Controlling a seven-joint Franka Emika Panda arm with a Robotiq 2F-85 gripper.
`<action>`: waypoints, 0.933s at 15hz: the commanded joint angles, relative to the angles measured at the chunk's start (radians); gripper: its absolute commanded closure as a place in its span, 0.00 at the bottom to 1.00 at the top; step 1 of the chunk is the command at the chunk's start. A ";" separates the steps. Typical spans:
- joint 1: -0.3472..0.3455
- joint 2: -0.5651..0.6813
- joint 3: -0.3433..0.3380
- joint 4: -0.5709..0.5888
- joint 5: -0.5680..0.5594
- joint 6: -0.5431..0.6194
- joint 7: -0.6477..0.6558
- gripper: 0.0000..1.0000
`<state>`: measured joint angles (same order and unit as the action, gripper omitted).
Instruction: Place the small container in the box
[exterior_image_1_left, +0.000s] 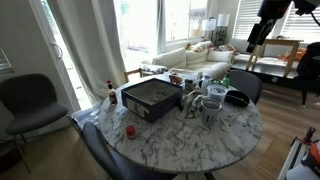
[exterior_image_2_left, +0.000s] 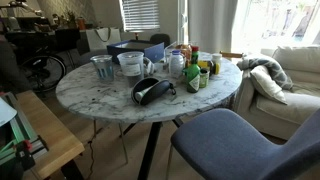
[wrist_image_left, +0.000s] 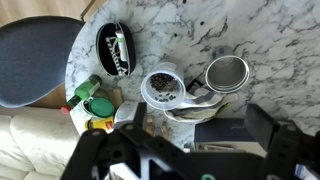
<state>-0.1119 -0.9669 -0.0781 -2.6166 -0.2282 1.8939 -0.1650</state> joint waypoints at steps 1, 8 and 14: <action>0.014 0.000 -0.009 0.004 -0.009 -0.006 0.009 0.00; 0.072 -0.005 0.001 -0.031 0.044 0.020 0.000 0.00; 0.331 0.091 0.180 -0.128 0.255 0.236 0.037 0.00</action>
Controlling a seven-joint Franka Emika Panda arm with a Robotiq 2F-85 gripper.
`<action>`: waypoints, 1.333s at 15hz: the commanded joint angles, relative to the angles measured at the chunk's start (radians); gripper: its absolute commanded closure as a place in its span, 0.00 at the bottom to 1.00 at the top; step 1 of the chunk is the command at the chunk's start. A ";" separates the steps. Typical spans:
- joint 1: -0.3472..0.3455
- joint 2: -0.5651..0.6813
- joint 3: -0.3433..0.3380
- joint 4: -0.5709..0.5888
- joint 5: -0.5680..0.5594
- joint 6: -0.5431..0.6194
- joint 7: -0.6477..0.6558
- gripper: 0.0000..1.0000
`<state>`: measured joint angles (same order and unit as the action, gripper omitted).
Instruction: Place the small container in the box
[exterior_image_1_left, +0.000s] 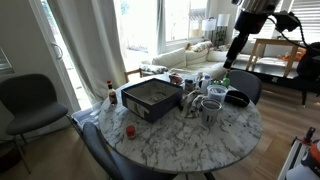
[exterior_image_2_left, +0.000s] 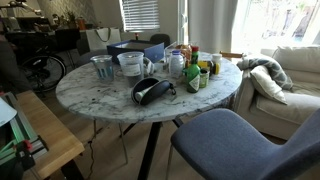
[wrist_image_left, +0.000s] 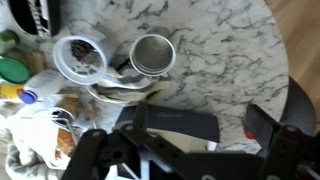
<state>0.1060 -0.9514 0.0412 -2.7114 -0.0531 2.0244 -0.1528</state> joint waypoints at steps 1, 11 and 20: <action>0.152 0.120 0.089 -0.036 0.113 0.155 0.036 0.00; 0.289 0.301 0.114 0.008 0.217 0.248 -0.020 0.00; 0.084 0.787 0.510 0.186 -0.192 0.483 0.535 0.00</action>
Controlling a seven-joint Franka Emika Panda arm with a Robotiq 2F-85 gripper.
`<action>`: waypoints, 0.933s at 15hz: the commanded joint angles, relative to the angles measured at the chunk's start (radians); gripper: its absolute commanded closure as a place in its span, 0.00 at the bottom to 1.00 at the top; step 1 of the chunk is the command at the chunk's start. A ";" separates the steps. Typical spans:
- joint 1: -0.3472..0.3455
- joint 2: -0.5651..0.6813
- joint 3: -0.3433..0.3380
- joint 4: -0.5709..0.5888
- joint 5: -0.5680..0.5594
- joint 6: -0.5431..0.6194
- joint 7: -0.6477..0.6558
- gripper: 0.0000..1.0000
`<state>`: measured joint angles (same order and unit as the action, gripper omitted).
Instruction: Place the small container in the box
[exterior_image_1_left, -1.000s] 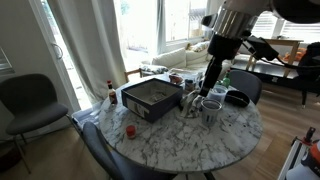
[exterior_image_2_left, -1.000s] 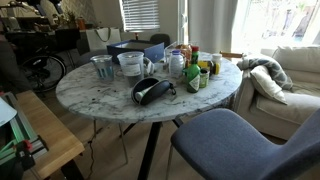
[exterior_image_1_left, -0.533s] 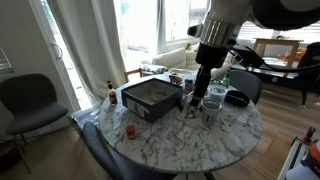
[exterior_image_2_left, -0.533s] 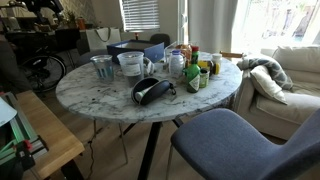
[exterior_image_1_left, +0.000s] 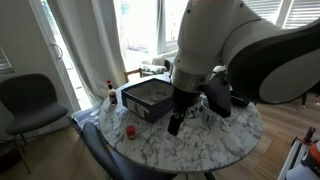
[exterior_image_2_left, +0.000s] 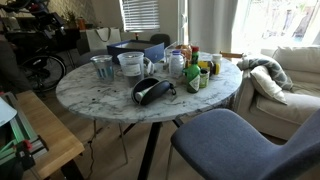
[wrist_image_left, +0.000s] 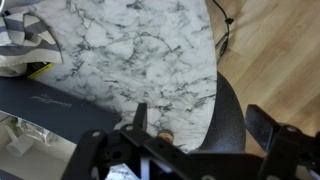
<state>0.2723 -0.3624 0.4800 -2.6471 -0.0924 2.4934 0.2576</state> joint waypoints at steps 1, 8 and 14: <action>-0.100 0.255 0.088 0.158 -0.127 0.019 0.092 0.00; -0.008 0.431 -0.036 0.295 -0.064 0.006 0.003 0.00; -0.003 0.535 -0.061 0.354 0.052 0.105 -0.031 0.00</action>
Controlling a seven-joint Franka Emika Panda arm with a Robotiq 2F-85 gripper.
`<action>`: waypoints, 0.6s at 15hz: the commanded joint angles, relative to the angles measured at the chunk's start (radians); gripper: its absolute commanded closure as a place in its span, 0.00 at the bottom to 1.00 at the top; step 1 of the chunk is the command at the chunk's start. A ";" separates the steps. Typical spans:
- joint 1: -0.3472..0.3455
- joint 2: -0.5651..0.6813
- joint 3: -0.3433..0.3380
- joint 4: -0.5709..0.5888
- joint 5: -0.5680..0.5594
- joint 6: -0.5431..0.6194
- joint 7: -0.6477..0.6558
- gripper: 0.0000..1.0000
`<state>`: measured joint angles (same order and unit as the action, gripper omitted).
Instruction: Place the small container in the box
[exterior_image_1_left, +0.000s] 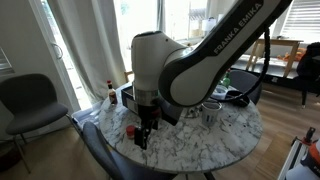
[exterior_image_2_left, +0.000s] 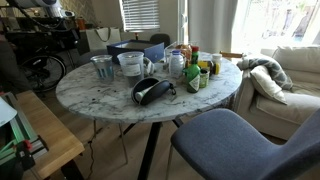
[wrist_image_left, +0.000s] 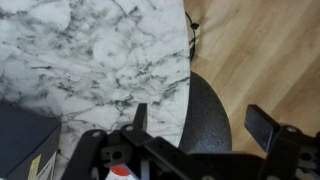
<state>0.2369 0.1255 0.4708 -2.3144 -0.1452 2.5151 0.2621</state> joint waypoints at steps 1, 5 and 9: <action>0.041 0.065 -0.085 0.021 0.072 0.167 0.019 0.00; 0.084 0.155 -0.189 0.067 0.013 0.351 0.063 0.00; 0.186 0.235 -0.315 0.132 -0.241 0.394 0.216 0.00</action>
<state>0.3195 0.2900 0.2567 -2.2418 -0.2361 2.8767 0.3594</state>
